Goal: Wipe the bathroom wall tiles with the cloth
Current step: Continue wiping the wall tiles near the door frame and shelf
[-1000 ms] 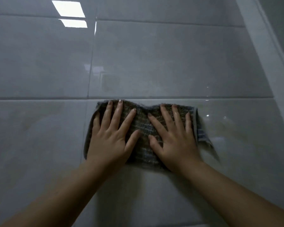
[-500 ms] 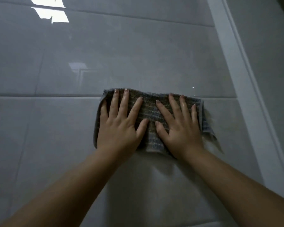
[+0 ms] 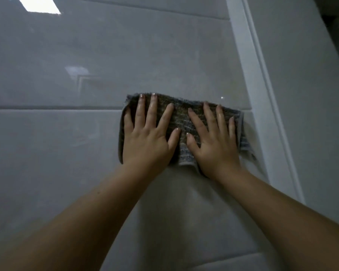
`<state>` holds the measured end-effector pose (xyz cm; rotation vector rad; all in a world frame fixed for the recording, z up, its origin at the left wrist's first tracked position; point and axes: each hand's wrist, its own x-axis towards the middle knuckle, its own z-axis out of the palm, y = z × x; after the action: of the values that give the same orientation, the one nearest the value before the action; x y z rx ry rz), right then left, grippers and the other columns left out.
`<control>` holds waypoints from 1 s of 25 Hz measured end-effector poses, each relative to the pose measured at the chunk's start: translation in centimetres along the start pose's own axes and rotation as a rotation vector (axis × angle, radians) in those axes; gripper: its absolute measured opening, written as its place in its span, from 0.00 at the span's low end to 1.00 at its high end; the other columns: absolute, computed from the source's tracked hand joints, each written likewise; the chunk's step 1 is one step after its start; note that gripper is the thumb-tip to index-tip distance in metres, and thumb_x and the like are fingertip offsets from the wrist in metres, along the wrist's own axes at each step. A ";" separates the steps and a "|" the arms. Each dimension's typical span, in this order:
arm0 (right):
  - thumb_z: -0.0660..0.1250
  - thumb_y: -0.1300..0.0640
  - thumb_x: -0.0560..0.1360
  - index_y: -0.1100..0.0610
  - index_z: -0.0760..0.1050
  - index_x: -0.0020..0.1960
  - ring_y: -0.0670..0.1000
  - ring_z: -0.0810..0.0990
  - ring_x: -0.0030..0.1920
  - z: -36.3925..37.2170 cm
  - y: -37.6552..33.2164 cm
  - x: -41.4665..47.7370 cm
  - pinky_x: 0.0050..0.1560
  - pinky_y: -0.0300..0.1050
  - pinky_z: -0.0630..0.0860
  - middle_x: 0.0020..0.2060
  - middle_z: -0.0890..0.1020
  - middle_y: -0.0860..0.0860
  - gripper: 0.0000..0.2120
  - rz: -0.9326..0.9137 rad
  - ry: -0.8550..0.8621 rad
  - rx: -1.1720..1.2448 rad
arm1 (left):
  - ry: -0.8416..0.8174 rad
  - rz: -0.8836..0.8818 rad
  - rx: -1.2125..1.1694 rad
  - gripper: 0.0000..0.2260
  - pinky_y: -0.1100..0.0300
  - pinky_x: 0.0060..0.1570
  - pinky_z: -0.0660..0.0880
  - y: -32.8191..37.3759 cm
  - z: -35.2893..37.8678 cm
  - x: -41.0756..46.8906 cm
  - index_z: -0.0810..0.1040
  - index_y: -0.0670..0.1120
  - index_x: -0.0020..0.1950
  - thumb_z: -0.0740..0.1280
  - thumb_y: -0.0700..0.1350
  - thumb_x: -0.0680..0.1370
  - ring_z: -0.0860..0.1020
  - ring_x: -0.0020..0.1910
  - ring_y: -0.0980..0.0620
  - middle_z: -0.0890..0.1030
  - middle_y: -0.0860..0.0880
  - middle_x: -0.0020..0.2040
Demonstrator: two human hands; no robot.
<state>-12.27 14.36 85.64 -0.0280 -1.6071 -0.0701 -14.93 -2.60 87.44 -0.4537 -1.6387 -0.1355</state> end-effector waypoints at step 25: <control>0.47 0.40 0.76 0.48 0.57 0.77 0.62 0.51 0.77 -0.2 3.0 -5.4 0.74 0.63 0.46 0.77 0.56 0.57 0.31 0.106 0.023 -0.031 | -0.065 0.164 -0.082 0.27 0.47 0.73 0.31 4.3 0.7 -3.0 0.46 0.58 0.80 0.46 0.62 0.82 0.36 0.79 0.46 0.40 0.48 0.81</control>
<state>-11.73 17.44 80.30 -0.1360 -1.5786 -0.0135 -13.78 0.97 83.68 -0.6587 -1.6562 -0.0667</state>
